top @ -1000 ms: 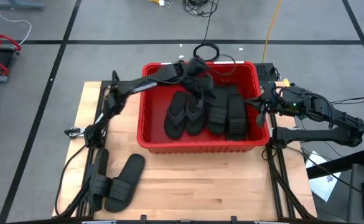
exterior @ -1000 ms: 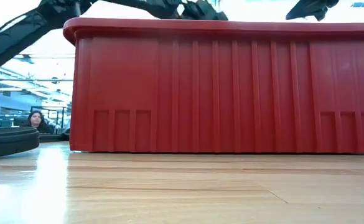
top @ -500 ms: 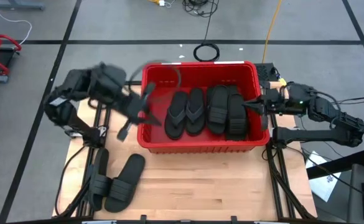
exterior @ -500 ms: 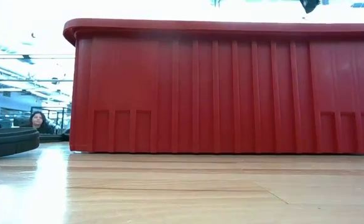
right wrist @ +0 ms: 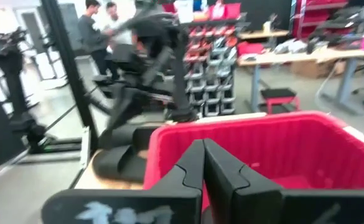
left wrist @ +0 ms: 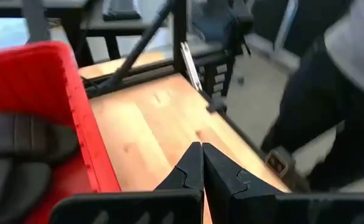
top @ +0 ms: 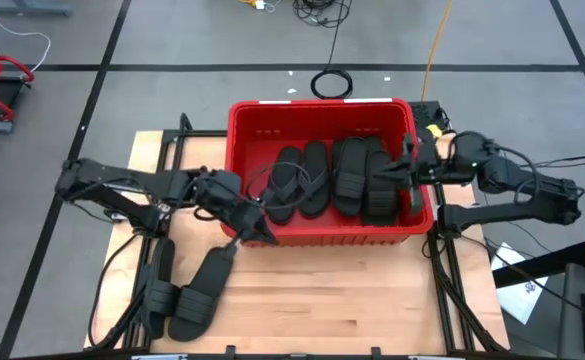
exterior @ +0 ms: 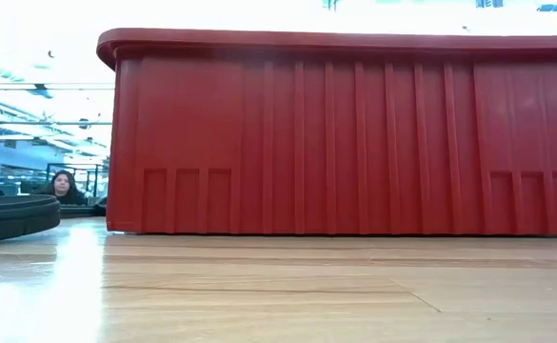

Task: Pick and place slides into bin
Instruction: Put the right black slide into the red bin

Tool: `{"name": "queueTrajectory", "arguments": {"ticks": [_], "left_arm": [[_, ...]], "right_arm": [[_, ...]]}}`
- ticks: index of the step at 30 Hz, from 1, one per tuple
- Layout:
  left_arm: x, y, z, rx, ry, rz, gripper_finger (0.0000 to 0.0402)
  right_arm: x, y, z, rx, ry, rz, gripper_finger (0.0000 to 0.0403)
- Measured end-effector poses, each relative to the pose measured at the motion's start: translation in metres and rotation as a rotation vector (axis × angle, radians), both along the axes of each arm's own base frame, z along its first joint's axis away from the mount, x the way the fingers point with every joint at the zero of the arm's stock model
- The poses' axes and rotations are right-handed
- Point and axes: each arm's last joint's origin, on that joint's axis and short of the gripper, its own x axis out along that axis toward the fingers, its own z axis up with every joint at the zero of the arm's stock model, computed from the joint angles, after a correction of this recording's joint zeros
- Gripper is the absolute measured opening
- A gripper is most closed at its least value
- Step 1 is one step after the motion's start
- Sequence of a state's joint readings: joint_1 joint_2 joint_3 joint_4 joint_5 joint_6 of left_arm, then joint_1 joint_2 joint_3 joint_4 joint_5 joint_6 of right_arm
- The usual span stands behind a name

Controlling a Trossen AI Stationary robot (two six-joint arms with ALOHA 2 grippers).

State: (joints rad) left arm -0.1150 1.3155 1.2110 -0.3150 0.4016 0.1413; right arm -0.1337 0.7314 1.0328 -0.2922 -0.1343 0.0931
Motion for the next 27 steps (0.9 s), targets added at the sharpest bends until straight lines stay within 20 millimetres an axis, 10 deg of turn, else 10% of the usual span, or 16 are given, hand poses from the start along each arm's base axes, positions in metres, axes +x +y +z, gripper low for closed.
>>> {"name": "queueTrajectory", "arguments": {"ticks": [7, 18, 27], "left_arm": [[-0.047, 0.002, -0.041, -0.210, -0.108, 0.192, 0.0000], [-0.105, -0.009, -0.006, -0.224, -0.397, 0.611, 0.0000], [-0.115, -0.017, -0.003, -0.237, -0.417, 0.743, 0.0000]], "right_arm": [[0.005, 0.010, -0.002, -0.009, 0.014, 0.006, 0.0000], [-0.030, 0.020, -0.002, -0.005, 0.033, 0.085, 0.0000], [-0.068, 0.022, -0.010, 0.009, 0.089, 0.118, 0.0000]]}}
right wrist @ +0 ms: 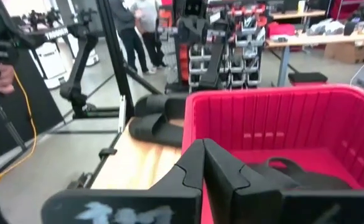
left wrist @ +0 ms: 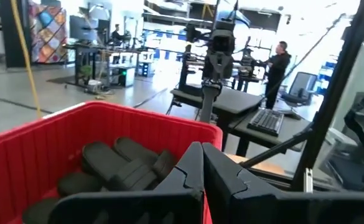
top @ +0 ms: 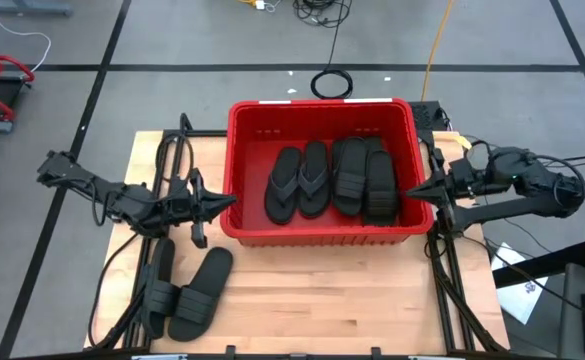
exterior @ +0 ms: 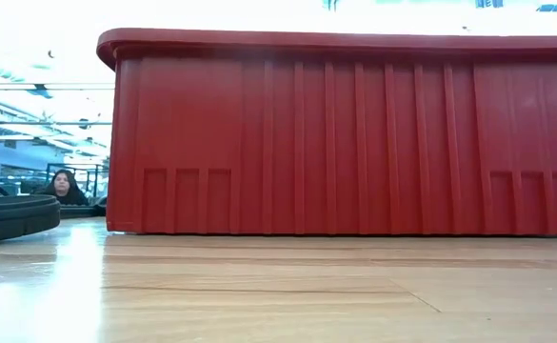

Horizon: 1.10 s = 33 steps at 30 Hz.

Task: Pick and place slides into bin
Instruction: Put the right black slide into the red bin

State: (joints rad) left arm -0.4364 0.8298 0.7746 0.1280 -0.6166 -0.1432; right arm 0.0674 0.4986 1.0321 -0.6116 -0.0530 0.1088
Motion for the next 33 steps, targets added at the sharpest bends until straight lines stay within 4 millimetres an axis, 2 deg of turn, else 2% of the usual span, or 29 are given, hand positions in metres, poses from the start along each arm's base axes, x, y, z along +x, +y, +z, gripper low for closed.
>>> {"name": "queueTrajectory", "arguments": {"ticks": [4, 9, 12, 14, 18, 26, 30, 33], "left_arm": [[0.001, -0.003, -0.001, -0.051, -0.003, 0.002, 0.0000], [0.001, -0.011, -0.007, -0.151, 0.033, -0.123, 0.0000], [-0.001, -0.014, -0.017, -0.227, 0.130, -0.182, 0.0005], [-0.003, -0.017, -0.030, -0.315, 0.260, -0.230, 0.0014], [-0.011, -0.022, -0.052, -0.461, 0.525, -0.320, 0.0048], [-0.036, -0.038, -0.070, -0.475, 0.915, -0.660, 0.0144], [-0.047, -0.042, -0.077, -0.446, 1.051, -0.719, 0.0193], [-0.052, -0.045, -0.083, -0.401, 1.090, -0.737, 0.0227]], "right_arm": [[-0.003, 0.000, -0.004, -0.022, 0.033, 0.004, 0.0000], [-0.003, 0.000, -0.005, -0.059, 0.041, 0.011, 0.0000], [-0.003, 0.000, -0.005, -0.059, 0.040, 0.008, 0.0000], [-0.003, 0.000, -0.005, -0.049, 0.041, 0.005, 0.0000], [-0.003, -0.002, -0.005, -0.053, 0.041, -0.044, 0.0000], [-0.002, -0.005, -0.001, -0.024, 0.006, -0.182, 0.0000], [-0.001, -0.005, 0.004, -0.011, -0.049, -0.183, 0.0000], [-0.001, -0.005, 0.008, -0.005, -0.084, -0.184, 0.0000]]}}
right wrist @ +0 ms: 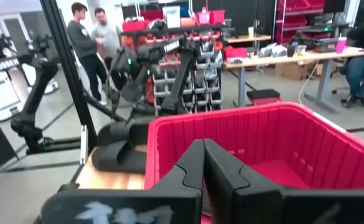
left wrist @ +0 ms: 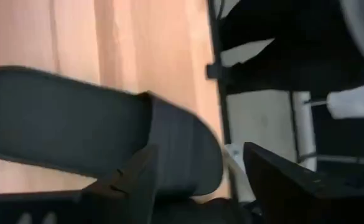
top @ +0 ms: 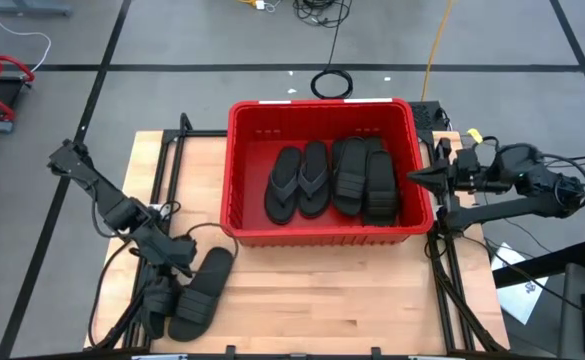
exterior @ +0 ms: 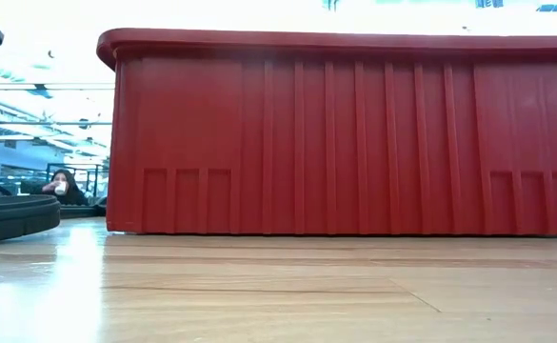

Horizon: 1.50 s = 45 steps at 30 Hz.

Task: Pick and place slides into bin
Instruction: Put the right black slide into the red bin

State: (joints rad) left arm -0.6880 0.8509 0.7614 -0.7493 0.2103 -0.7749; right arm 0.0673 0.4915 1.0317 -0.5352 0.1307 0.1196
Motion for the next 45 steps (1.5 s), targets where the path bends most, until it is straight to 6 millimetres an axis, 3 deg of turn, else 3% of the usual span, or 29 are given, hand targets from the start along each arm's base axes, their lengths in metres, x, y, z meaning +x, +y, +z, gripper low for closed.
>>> {"name": "queueTrajectory", "arguments": {"ticks": [6, 11, 22, 26, 30, 36, 45], "left_arm": [[-0.005, 0.000, -0.035, 0.000, 0.106, -0.063, 0.0280], [-0.003, -0.003, -0.058, -0.066, 0.103, -0.060, 0.0302], [0.001, -0.010, -0.108, -0.144, 0.128, -0.078, 0.0274], [0.004, -0.013, -0.117, -0.150, 0.138, -0.097, 0.0254], [0.008, -0.017, -0.116, -0.153, 0.076, -0.161, 0.0188], [0.017, -0.020, -0.100, -0.171, -0.024, -0.217, 0.0019], [0.030, -0.033, -0.054, -0.322, -0.046, -0.250, 0.0006]], "right_arm": [[0.000, 0.000, 0.004, 0.051, -0.045, -0.002, 0.0000], [0.000, 0.000, 0.004, 0.059, -0.050, -0.002, 0.0000], [0.000, 0.000, 0.004, 0.081, -0.050, -0.004, 0.0000], [0.000, 0.000, 0.004, 0.080, -0.050, -0.004, 0.0000], [0.000, 0.000, 0.004, 0.074, -0.050, -0.003, 0.0000], [0.000, 0.000, 0.004, 0.073, -0.049, -0.004, 0.0000], [0.000, 0.000, 0.004, 0.069, -0.049, -0.007, 0.0000]]}}
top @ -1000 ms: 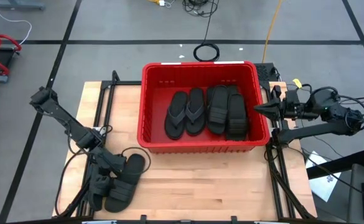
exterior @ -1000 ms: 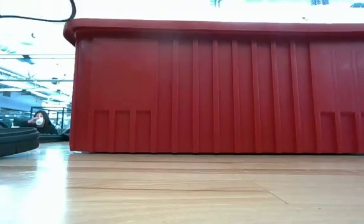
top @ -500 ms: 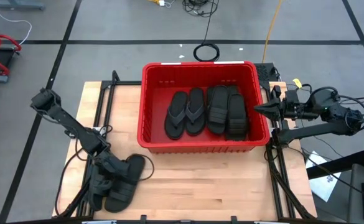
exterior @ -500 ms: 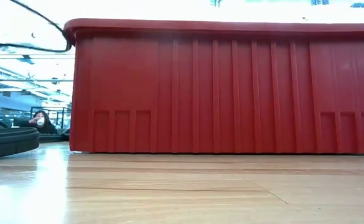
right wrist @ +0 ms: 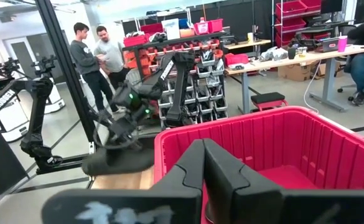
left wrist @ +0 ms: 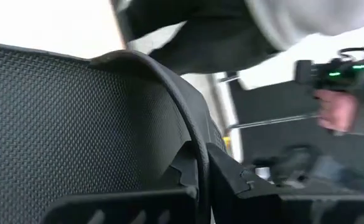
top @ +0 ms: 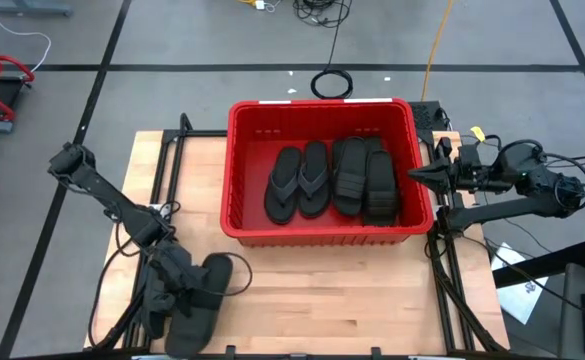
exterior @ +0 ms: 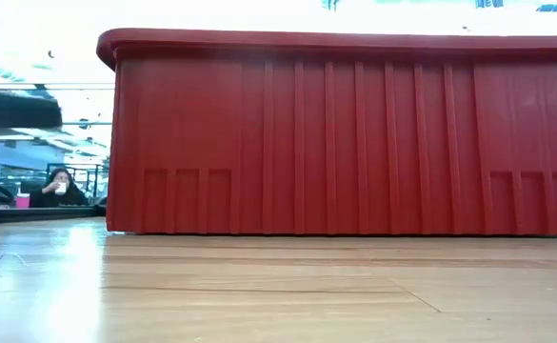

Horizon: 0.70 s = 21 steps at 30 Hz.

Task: Pick and place slides into bin
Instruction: Put the right black slide into the red bin

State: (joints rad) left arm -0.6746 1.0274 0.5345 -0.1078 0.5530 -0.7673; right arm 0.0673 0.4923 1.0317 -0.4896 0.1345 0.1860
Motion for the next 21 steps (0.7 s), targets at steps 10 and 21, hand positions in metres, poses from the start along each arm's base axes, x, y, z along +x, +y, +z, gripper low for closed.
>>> {"name": "queueTrajectory", "arguments": {"ticks": [10, 21], "left_arm": [[0.006, -0.016, 0.110, -0.116, -0.174, -0.011, 0.0003], [0.016, 0.040, 0.198, 0.210, -0.213, 0.152, 0.0001]], "right_arm": [[0.000, 0.000, 0.000, -0.016, 0.001, 0.000, 0.0000], [0.000, 0.000, 0.000, -0.041, 0.004, 0.001, 0.0000]]}}
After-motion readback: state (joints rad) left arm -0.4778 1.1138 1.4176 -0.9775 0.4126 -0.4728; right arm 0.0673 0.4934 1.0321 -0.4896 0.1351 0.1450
